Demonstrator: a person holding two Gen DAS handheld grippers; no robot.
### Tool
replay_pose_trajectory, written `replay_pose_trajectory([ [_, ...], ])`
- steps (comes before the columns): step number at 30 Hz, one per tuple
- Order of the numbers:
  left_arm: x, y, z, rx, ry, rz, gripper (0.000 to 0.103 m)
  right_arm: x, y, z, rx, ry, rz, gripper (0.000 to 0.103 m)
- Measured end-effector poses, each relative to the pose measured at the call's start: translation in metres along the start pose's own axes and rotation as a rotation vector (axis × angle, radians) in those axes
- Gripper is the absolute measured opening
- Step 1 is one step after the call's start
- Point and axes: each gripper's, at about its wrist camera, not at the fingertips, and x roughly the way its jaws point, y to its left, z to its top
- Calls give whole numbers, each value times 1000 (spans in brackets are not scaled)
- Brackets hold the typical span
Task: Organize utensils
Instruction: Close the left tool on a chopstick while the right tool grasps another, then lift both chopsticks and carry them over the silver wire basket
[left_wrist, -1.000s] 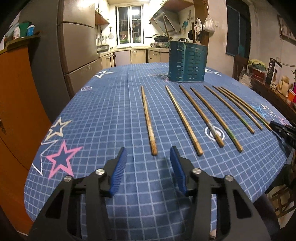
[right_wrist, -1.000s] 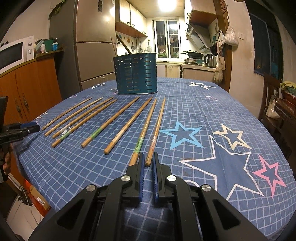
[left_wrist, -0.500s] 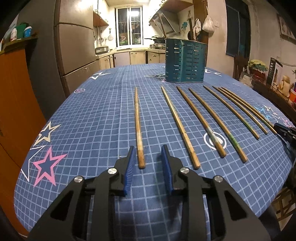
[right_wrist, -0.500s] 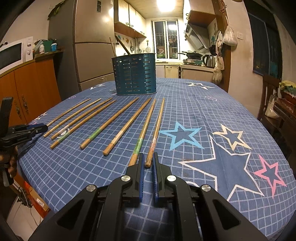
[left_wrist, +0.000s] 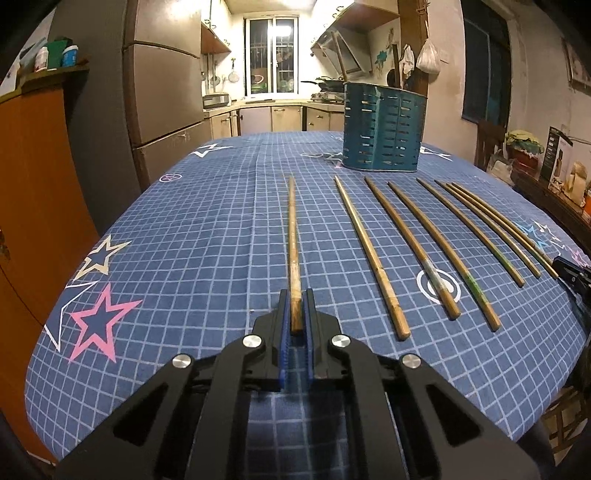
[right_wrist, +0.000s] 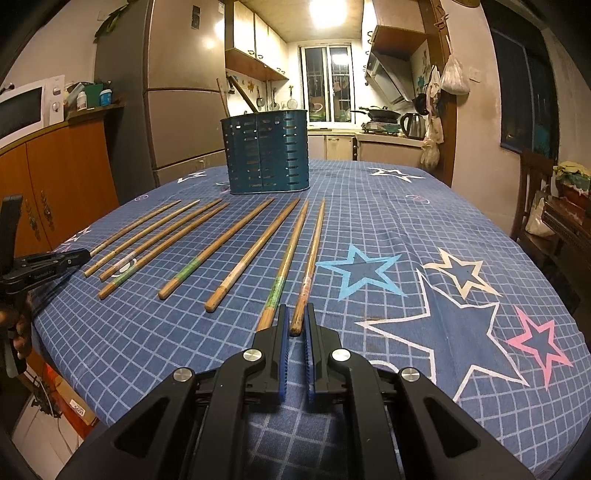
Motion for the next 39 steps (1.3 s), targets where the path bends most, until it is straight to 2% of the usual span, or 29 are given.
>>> replay_pose_trajectory([
  [13,-3,2,-2,-23,-11,0,5,-4,-4,-3,7,-28,-3,7],
  [20,-23,-2,0,-13,-49,-5,5,-32,-9,15,-12,-106,-10,7],
  [23,-50,0,17,-1,-118,-1,5,-52,-11,35,-36,-172,-12,7],
  [26,-73,0,41,22,-186,1,5,-74,-14,70,-67,-254,-2,7],
  [31,-110,0,97,71,-304,3,5,-103,-23,132,-114,-370,18,7],
  [36,-119,0,133,114,-313,2,5,-115,-31,178,-153,-431,5,7],
  [39,-118,3,141,117,-300,12,5,-118,-34,192,-169,-450,-5,7],
])
